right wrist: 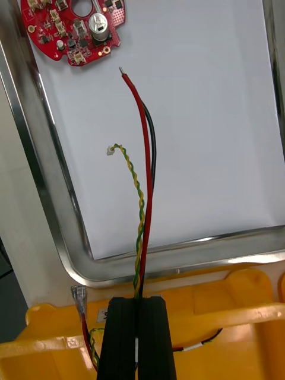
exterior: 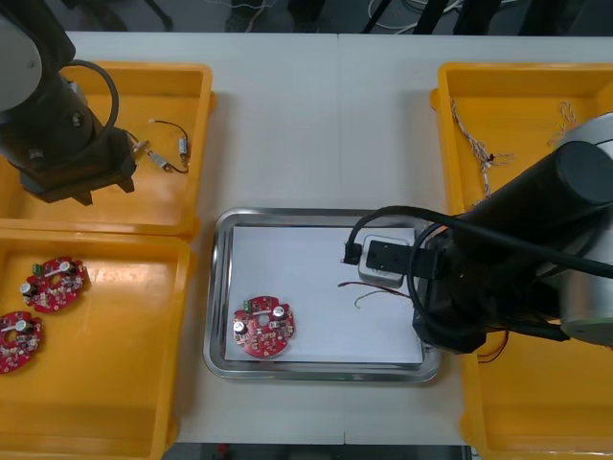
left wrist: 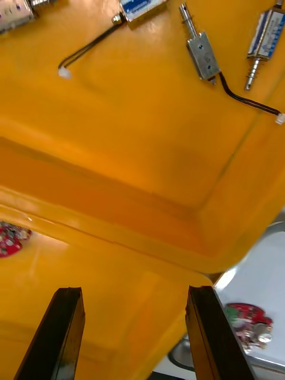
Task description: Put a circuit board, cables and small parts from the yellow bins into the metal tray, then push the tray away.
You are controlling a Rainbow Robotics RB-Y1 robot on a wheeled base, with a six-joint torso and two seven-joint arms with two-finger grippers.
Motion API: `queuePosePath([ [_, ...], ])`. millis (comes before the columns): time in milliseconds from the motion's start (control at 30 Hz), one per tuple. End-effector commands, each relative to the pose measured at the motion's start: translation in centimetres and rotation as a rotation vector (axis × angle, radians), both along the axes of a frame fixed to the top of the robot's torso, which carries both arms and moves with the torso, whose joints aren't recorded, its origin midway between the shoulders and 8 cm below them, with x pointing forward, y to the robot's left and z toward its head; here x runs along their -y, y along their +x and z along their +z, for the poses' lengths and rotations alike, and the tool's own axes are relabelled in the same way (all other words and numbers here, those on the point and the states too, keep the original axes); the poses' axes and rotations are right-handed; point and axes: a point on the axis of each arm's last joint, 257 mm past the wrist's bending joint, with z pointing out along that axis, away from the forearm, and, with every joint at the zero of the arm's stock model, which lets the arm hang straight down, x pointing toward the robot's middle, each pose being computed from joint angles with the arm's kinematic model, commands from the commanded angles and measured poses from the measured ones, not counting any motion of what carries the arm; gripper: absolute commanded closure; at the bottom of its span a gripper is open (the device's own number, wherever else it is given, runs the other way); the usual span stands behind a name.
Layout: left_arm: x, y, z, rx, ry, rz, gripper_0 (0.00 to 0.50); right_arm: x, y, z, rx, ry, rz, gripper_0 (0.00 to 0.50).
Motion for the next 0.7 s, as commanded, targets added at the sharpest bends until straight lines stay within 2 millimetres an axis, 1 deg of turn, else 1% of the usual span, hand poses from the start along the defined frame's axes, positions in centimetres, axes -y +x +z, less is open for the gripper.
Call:
queuePosePath([
  [33,-3.6,2.2,2.9,0.057,0.086,-0.065,0.0,-2.4,0.6,-0.8,0.041,-0.042,0.115,0.5],
  [200,-5.5,2.9,3.5,0.062,0.099,-0.115,0.0,-3.3,1.2,-2.3,0.06,-0.084,0.148,0.5],
  [267,-5.9,3.0,3.8,0.062,0.114,-0.17,0.0,-3.6,1.4,-3.1,0.068,-0.111,0.178,0.5],
  [467,-6.2,4.1,4.3,0.094,0.131,-0.288,0.0,-4.1,2.0,-5.2,0.046,-0.177,0.275,0.5],
  [567,-6.4,4.7,4.6,0.109,0.134,-0.339,0.0,-4.6,2.3,-6.0,0.031,-0.176,0.31,0.5],
  [700,-6.9,5.0,4.5,0.104,0.144,-0.395,0.0,-5.0,2.7,-7.0,0.017,-0.168,0.32,0.5],
])
